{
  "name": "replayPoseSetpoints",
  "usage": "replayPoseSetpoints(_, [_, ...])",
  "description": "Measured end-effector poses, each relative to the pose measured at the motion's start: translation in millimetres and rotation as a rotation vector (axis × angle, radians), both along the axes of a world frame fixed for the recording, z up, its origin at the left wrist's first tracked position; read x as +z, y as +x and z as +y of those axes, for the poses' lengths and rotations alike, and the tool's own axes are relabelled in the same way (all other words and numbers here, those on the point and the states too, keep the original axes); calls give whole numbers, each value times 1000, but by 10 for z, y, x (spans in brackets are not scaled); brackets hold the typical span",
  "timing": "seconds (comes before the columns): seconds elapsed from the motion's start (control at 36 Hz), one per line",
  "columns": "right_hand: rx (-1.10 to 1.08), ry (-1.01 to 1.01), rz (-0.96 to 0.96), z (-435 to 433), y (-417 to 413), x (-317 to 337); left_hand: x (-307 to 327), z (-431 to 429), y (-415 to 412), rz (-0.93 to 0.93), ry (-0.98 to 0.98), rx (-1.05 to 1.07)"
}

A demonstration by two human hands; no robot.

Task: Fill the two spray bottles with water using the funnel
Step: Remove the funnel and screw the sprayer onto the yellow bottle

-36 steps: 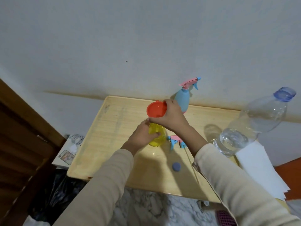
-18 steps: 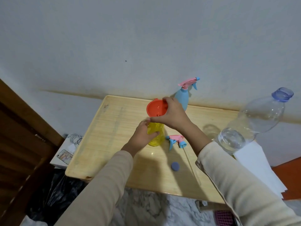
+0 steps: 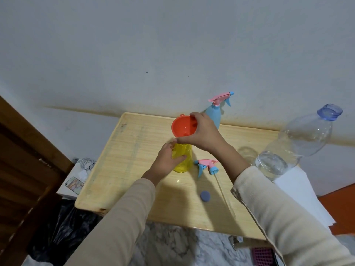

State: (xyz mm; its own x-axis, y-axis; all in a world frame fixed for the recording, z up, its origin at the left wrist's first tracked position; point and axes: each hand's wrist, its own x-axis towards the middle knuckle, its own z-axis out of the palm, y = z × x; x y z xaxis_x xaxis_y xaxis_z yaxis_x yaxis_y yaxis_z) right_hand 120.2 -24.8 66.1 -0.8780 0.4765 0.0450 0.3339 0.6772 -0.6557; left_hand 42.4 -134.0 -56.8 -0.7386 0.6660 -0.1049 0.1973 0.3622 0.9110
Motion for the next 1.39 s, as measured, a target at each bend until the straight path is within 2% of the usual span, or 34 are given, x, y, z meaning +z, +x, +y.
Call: replayPoseSetpoints(1.39, [78,-17,-79,61,-1,7,-57,-24,-20,-6,-6,-14])
